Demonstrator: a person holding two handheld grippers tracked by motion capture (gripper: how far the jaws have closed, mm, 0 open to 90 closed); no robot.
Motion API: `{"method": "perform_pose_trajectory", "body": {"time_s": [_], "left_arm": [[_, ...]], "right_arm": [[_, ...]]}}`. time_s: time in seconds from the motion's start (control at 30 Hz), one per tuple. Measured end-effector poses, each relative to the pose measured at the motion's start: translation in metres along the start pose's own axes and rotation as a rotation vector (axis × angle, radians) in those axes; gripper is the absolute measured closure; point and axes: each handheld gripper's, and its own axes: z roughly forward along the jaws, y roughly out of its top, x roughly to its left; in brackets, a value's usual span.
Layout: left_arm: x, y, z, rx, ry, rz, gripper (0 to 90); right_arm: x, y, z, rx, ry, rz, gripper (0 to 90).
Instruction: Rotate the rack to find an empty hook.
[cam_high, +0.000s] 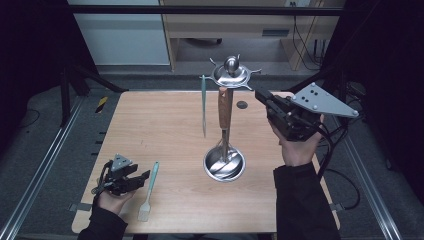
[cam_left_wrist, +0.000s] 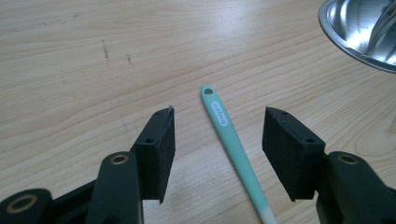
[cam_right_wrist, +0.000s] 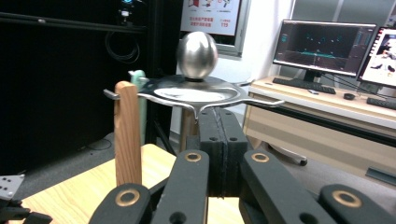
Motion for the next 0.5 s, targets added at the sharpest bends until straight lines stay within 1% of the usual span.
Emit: {"method": "perform_pose_trajectory", "body": {"time_s": [0.2,0.33,0.5], "left_arm": [[0.0,0.0,0.0,0.0,0.0,-0.002,43.7],[0.0,0.0,0.0,0.0,-0.001,-0.002,43.7],[0.0,0.0,0.0,0.0,-0.001,0.0,43.7]], "right_arm": [[0.011,-0.001,0.001,-0.008,0.04,-0.013,90.0],[0.021,0.0,0.005,-0.011,0.065,-0.022,90.0],[0.029,0.001,0.01,-0.012,0.082,-0.023,90.0]]}}
